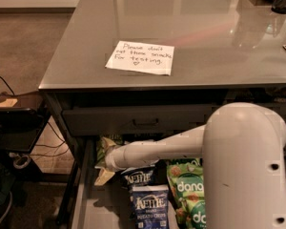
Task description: Pick green jalapeno chip bag from middle drawer and place on counter
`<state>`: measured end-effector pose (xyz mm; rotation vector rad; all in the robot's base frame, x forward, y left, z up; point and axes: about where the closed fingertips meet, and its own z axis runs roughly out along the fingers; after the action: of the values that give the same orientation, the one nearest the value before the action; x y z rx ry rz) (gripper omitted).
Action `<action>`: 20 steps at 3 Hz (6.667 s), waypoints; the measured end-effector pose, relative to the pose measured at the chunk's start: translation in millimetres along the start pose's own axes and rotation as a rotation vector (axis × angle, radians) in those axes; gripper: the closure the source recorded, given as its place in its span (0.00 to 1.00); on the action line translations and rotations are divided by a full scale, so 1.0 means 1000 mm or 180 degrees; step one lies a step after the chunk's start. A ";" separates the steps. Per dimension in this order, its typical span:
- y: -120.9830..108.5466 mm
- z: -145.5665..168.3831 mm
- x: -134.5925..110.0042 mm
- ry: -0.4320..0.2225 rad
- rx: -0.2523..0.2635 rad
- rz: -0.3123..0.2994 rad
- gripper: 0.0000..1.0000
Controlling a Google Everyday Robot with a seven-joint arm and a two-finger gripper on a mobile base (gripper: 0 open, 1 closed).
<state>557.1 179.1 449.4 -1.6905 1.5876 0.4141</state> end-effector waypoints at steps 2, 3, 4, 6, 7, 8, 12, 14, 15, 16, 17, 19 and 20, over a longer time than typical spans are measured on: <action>-0.001 0.002 0.001 -0.0006 0.0058 -0.0040 0.00; -0.012 0.010 0.011 -0.0024 0.0183 -0.0135 0.00; -0.026 0.016 0.021 -0.0039 0.0308 -0.0137 0.00; -0.052 0.026 0.042 0.0104 0.0479 0.0089 0.07; -0.055 0.028 0.055 0.0227 0.0513 0.0295 0.23; -0.055 0.030 0.066 0.0321 0.0519 0.0463 0.25; -0.064 0.058 0.102 0.0570 0.0395 0.0747 0.21; -0.067 0.063 0.106 0.0617 0.0349 0.0749 0.62; -0.063 0.063 0.101 0.0578 0.0313 0.0708 0.87; -0.056 0.058 0.085 0.0447 0.0272 0.0574 1.00; -0.047 0.049 0.063 0.0191 0.0212 0.0370 1.00; -0.020 0.012 -0.006 -0.0445 0.0038 -0.0060 1.00; -0.006 -0.012 -0.028 -0.0524 0.0043 -0.0108 1.00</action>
Offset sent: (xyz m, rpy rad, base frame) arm 0.0048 -0.0044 -0.0029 0.0021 -0.0435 -0.0145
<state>555.2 189.2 478.6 -1.6275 1.4374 0.5106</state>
